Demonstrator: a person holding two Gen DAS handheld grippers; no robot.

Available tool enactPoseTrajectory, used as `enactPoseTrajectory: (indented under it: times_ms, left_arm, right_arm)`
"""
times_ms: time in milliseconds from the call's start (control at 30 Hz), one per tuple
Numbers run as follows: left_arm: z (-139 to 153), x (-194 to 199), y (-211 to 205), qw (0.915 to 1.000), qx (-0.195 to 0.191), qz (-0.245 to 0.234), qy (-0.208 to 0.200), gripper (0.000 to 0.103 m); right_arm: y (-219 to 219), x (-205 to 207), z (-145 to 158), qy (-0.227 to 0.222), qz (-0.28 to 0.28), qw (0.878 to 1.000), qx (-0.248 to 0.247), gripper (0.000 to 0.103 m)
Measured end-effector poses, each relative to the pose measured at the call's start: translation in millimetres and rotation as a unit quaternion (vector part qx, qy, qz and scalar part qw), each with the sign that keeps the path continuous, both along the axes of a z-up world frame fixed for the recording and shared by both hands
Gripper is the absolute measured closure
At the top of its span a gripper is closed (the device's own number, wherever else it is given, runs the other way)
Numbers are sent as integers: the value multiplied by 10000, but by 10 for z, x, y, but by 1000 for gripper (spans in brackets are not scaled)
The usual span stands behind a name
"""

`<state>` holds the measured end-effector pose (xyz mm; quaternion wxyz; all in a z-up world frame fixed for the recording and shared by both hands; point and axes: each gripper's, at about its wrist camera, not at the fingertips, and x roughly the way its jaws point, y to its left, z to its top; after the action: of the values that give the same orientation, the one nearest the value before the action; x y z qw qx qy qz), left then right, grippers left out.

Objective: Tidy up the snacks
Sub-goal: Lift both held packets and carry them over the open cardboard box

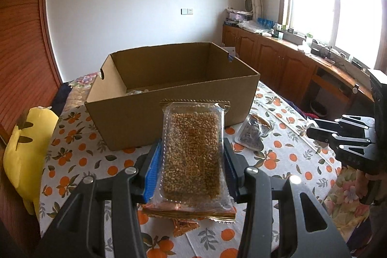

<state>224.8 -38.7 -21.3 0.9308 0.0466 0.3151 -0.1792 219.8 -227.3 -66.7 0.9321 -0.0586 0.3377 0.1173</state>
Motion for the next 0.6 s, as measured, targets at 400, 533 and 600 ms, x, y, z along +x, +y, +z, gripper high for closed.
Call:
enactPoseTrajectory:
  times_ms: [400, 533, 600]
  left_arm:
    - [216, -89, 123, 9997, -75, 145, -200, 58]
    - [279, -33, 175, 9994, -76, 205, -274, 58]
    - [309, 5, 194, 9993, -82, 223, -293, 58]
  right_arm:
    - [27, -107, 272, -219, 117, 9997, 61, 83]
    - [84, -56, 354, -274, 192, 9994, -11, 83]
    - [136, -3, 404, -309, 251, 9992, -73, 83]
